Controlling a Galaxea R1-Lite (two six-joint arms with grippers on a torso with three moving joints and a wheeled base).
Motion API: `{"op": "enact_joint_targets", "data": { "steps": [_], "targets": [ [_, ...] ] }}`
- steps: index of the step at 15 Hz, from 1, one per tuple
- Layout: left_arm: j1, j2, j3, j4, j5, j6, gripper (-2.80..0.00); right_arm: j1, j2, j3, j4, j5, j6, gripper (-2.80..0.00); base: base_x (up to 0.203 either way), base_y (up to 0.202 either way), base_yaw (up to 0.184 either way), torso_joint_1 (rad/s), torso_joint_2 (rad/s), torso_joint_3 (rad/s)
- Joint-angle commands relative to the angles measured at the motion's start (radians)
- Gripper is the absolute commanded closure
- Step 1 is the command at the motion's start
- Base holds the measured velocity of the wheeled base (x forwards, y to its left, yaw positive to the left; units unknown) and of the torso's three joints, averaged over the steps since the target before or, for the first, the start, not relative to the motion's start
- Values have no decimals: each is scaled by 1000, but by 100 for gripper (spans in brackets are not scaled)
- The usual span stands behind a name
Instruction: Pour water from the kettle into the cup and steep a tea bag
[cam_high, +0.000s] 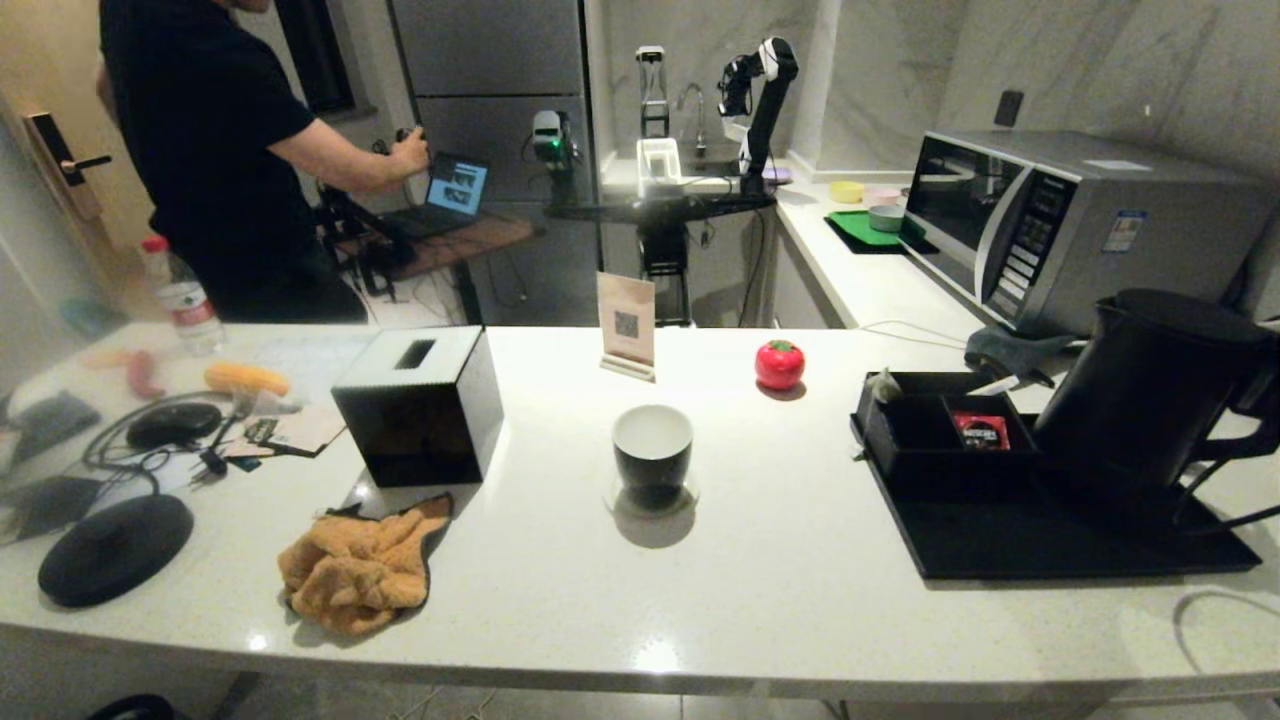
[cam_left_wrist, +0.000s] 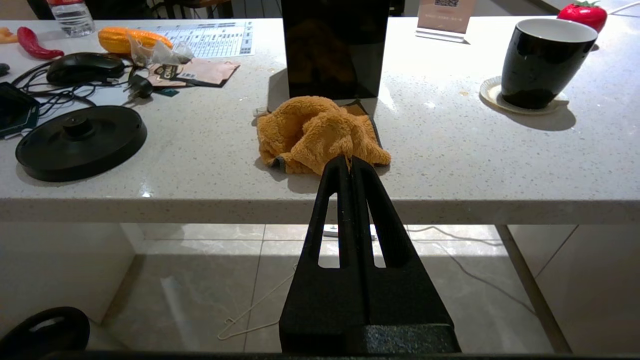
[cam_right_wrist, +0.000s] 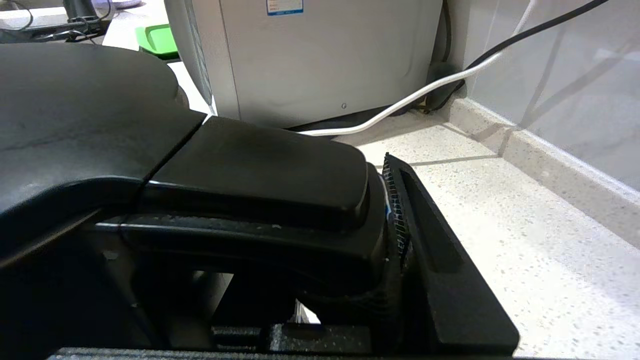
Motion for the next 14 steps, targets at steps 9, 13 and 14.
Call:
{"op": "enact_joint_targets", "data": {
  "steps": [9,13,14],
  "targets": [
    [0,0,0,0,0,-1,0,16,-154,14,111,2,0,0,0,0,0,0,0,0],
    [0,0,0,0,0,-1,0,22,-223,57,143,4,0,0,0,0,0,0,0,0],
    [0,0,0,0,0,-1,0,33,-245,62,163,4,0,0,0,0,0,0,0,0]
  ]
}}
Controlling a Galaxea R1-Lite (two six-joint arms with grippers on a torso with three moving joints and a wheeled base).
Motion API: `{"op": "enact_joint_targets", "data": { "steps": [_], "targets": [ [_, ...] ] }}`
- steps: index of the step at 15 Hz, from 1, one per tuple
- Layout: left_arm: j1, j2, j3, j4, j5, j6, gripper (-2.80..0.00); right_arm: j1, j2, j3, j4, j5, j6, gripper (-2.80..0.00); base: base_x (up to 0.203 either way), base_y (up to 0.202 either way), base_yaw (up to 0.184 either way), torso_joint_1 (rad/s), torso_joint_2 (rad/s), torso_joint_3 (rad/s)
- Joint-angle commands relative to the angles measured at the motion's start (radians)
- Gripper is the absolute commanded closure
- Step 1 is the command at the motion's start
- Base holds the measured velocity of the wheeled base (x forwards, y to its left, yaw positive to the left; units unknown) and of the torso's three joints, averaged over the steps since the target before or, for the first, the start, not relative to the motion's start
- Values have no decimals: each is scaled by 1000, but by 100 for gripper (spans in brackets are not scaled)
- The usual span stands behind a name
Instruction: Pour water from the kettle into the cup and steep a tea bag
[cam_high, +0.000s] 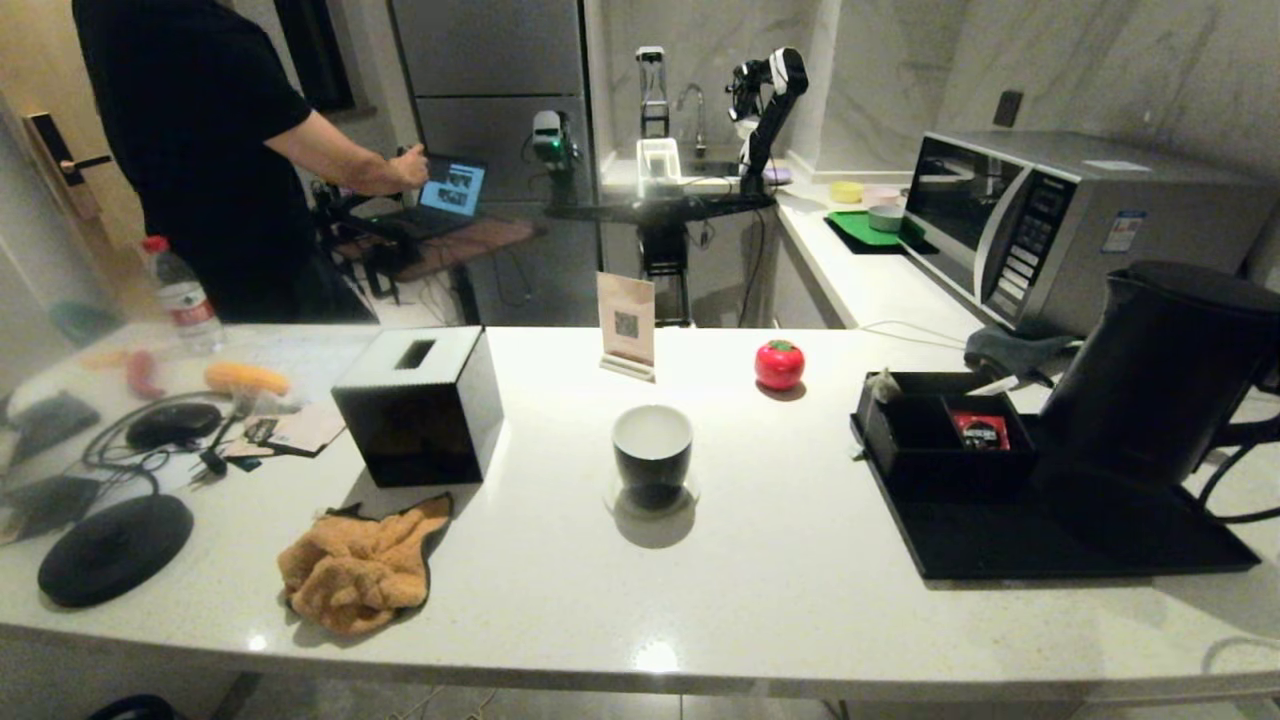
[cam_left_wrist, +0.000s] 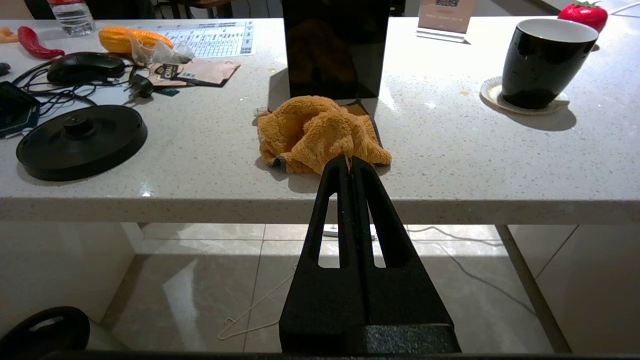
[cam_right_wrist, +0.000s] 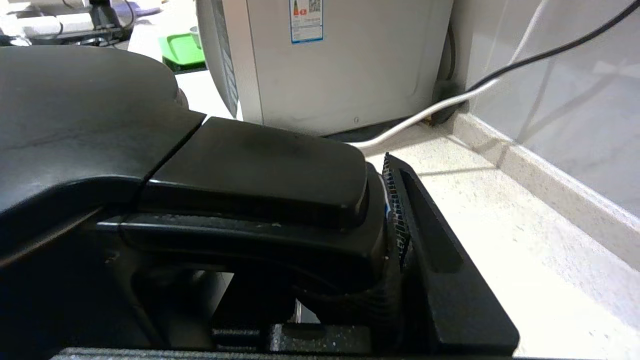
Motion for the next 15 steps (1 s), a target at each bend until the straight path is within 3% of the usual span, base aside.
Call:
{"op": "enact_joint_targets", "data": {
  "steps": [1,7,15],
  "targets": [
    [0,0,0,0,0,-1,0,23,-68,14,25,1,0,0,0,0,0,0,0,0],
    [0,0,0,0,0,-1,0,130,-196,61,134,-3,-4,0,0,0,0,0,0,0],
    [0,0,0,0,0,-1,0,361,-371,153,256,-18,-17,0,0,0,0,0,0,0]
  ]
}}
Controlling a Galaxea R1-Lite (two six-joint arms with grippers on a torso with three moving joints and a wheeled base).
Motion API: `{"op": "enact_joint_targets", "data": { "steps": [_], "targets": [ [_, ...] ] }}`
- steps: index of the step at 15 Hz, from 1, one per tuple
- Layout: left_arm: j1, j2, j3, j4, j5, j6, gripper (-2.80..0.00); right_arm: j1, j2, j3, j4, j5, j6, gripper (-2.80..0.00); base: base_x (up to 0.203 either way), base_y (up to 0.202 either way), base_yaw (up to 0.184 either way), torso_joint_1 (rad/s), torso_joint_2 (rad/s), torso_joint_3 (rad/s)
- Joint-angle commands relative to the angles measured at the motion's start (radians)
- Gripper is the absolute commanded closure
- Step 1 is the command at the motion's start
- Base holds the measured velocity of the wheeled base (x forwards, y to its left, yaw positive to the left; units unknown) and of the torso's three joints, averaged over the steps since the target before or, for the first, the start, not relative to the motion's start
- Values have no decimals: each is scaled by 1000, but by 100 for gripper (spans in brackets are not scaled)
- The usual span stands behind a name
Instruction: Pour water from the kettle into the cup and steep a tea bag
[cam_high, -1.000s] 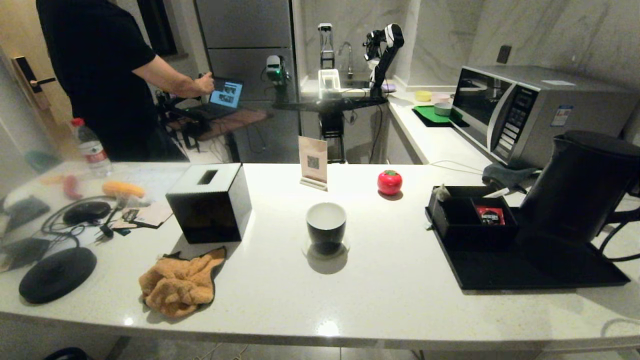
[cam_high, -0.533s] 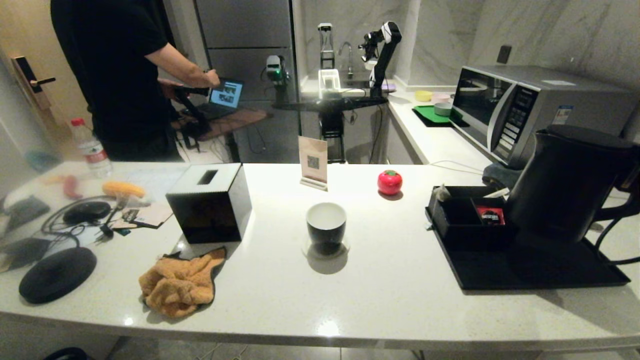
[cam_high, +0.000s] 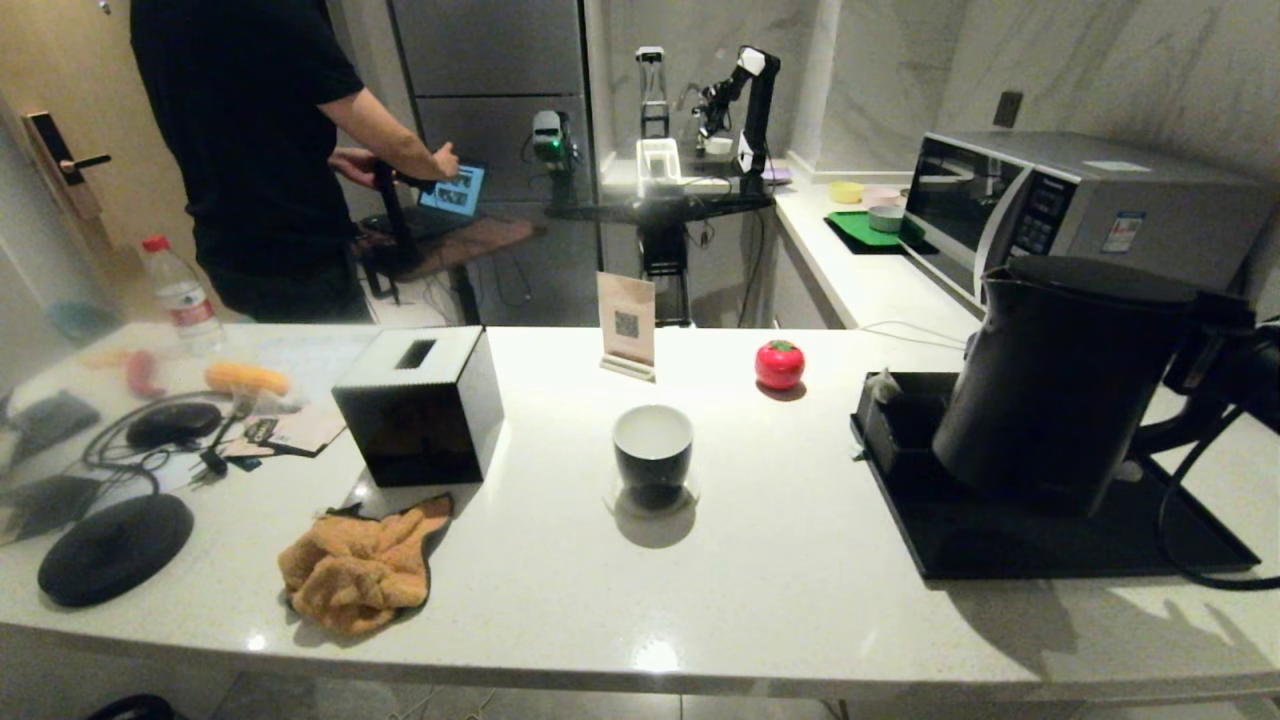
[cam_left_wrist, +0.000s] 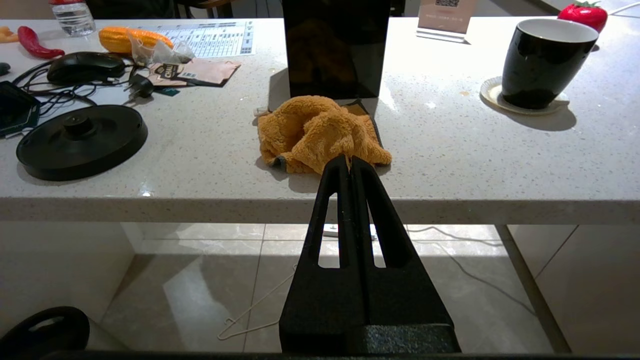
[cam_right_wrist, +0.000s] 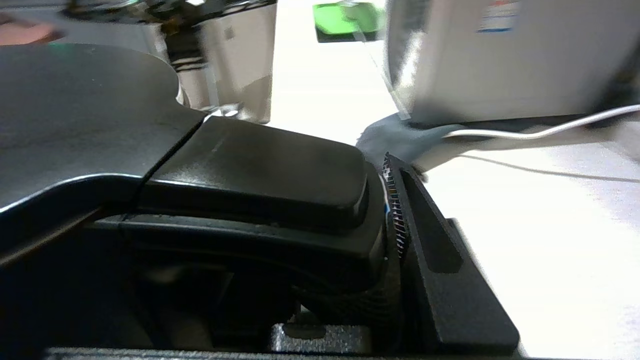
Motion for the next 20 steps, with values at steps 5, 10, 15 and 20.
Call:
{"op": "enact_joint_targets", "data": {
  "steps": [5,10,15,20],
  "targets": [
    [0,0,0,0,0,0,0,210,-78,11,56,-181,-26,0,0,0,0,0,0,0],
    [0,0,0,0,0,0,0,377,-65,6,53,-349,-75,0,0,0,0,0,0,0],
    [0,0,0,0,0,0,0,466,-52,4,44,-403,-155,0,0,0,0,0,0,0],
    [0,0,0,0,0,0,0,519,-10,-42,41,-452,-198,0,0,0,0,0,0,0]
  ]
}}
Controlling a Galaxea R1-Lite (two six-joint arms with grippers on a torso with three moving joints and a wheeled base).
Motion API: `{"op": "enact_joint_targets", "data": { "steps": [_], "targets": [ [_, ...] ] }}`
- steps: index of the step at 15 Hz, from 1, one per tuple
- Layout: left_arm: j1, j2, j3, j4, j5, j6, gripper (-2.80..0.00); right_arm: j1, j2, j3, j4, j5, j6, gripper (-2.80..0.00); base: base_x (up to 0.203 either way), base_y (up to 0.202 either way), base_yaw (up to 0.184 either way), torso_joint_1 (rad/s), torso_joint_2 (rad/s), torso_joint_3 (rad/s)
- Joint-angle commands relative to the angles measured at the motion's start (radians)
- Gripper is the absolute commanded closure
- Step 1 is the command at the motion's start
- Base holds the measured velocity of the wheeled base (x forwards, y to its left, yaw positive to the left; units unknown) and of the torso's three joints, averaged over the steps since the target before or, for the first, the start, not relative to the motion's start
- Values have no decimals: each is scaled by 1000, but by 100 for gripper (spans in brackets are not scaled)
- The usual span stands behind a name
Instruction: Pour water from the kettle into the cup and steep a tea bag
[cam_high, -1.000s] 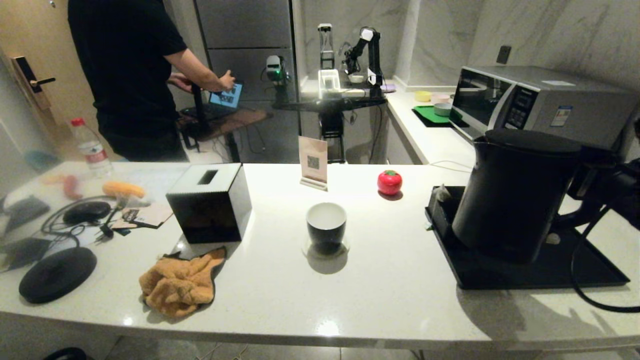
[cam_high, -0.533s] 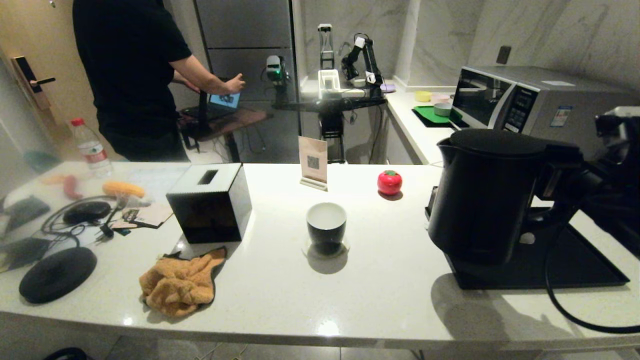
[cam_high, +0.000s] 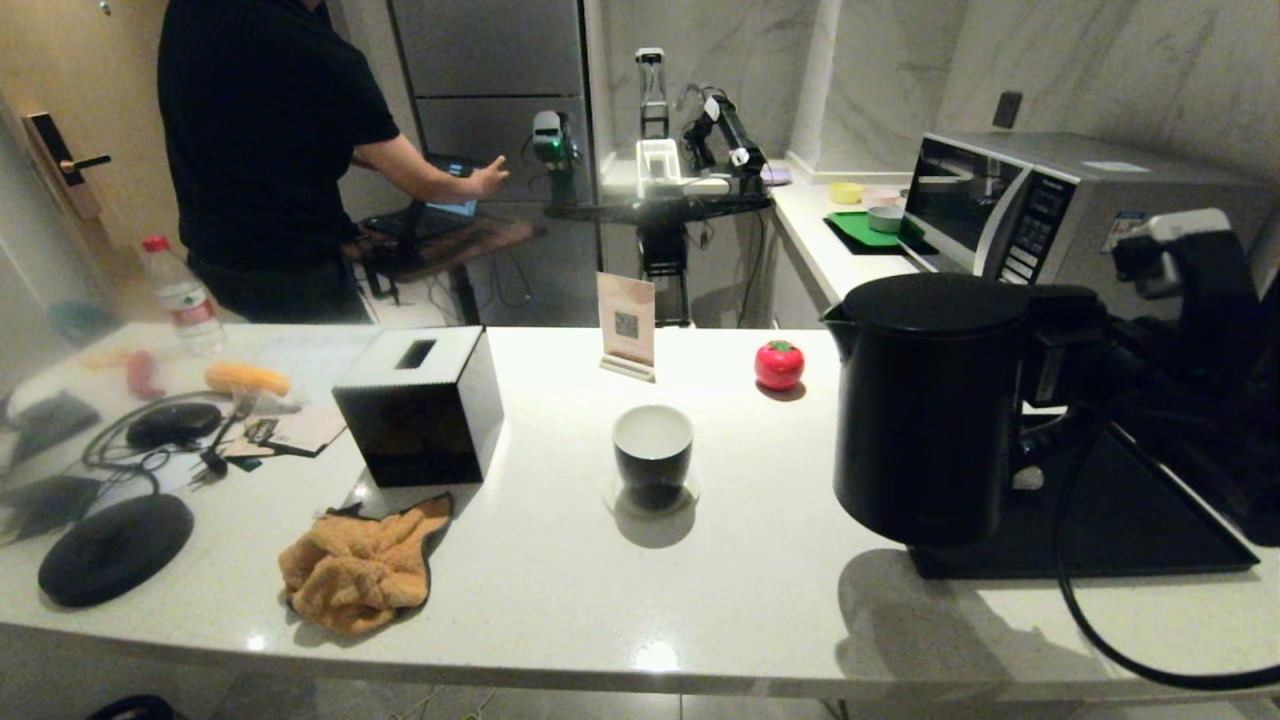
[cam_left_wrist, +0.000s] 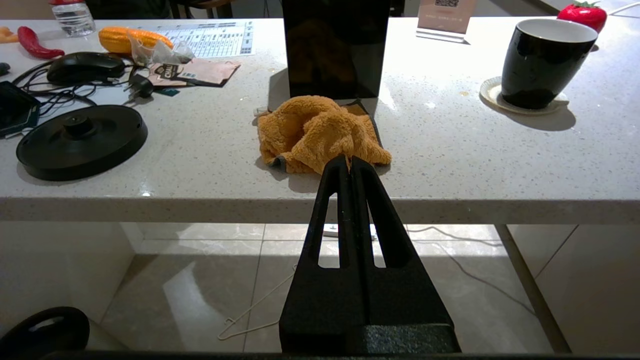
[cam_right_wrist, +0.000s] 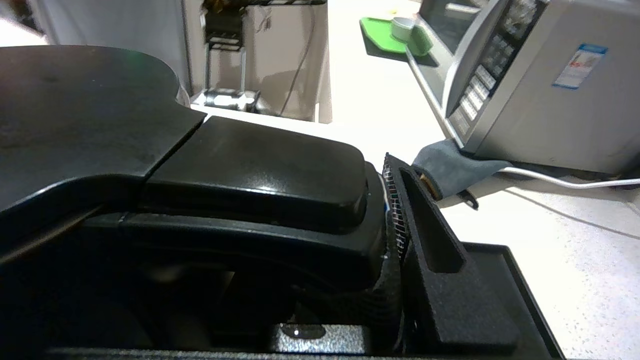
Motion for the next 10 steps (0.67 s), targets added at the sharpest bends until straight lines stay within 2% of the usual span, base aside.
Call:
{"op": "enact_joint_targets", "data": {
  "steps": [1,10],
  "targets": [
    [0,0,0,0,0,-1,0,32,32,-25,-3,-20,-3,0,0,0,0,0,0,0],
    [0,0,0,0,0,-1,0,75,147,-139,10,-22,-60,0,0,0,0,0,0,0]
  ]
}}
